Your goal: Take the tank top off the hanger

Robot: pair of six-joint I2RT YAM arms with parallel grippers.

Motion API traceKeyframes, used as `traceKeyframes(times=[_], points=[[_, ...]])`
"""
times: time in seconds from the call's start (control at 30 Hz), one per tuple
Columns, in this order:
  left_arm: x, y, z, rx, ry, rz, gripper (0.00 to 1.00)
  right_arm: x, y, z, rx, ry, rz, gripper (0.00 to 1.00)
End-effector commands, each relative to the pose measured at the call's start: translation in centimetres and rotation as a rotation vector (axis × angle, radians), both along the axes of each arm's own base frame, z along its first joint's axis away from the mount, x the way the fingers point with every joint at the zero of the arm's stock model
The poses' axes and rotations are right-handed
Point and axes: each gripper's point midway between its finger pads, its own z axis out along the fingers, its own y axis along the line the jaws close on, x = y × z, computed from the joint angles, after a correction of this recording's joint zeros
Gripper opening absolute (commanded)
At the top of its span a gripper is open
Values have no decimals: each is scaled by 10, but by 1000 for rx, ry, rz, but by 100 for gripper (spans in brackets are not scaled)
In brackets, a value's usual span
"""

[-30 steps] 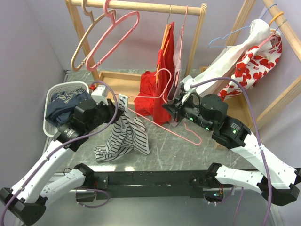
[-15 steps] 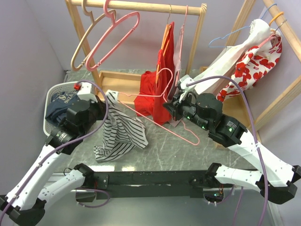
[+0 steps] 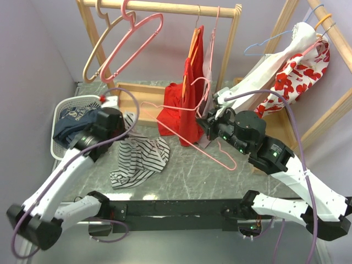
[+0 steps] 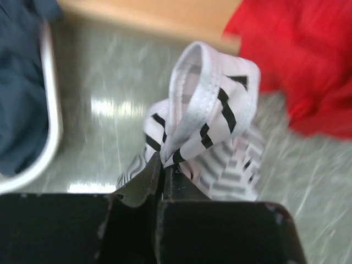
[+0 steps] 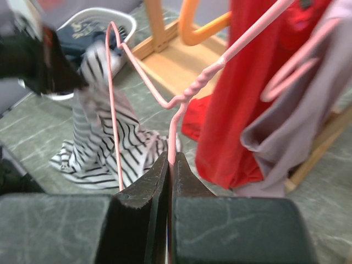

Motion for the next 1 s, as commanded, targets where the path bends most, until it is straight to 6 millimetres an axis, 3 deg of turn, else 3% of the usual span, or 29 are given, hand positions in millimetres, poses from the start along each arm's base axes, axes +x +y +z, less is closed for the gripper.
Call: traceKeyframes(times=[0.0, 0.1, 0.17, 0.23, 0.3, 0.33, 0.37, 0.47, 0.5, 0.53, 0.67, 0.97], points=[[-30, -9, -50, 35, 288, -74, 1, 4, -27, 46, 70, -104, -103, 0], [-36, -9, -72, 54, 353, -75, 1, 3, -27, 51, 88, -126, -101, 0], [-38, -12, -68, 62, 367, -78, 13, 5, -27, 51, 91, -124, -107, 0], [-41, -27, -65, 24, 384, -137, 37, 7, -30, 50, 85, -120, -127, 0], [-38, -40, -67, -8, 390, -188, 37, 7, -31, 50, 89, -124, -132, 0], [-44, -50, -74, -28, 422, -247, 51, 7, -30, 50, 91, -124, -131, 0], [-45, -55, -86, -22, 456, -273, 59, 6, -30, 50, 93, -125, -123, 0], [-50, -68, -115, -7, 567, -321, 61, 4, -29, 51, 101, -126, -116, 0], [-49, -76, -122, -15, 581, -341, 69, 4, -30, 51, 103, -126, -119, 0], [-52, -80, -130, -5, 606, -358, 83, 5, -29, 50, 103, -123, -121, 0], [-46, -82, -166, 87, 682, -331, 84, 2, -30, 49, 105, -118, -114, 0], [-30, -89, -188, 123, 693, -302, 96, 2, -36, 47, 93, -122, -131, 0]])
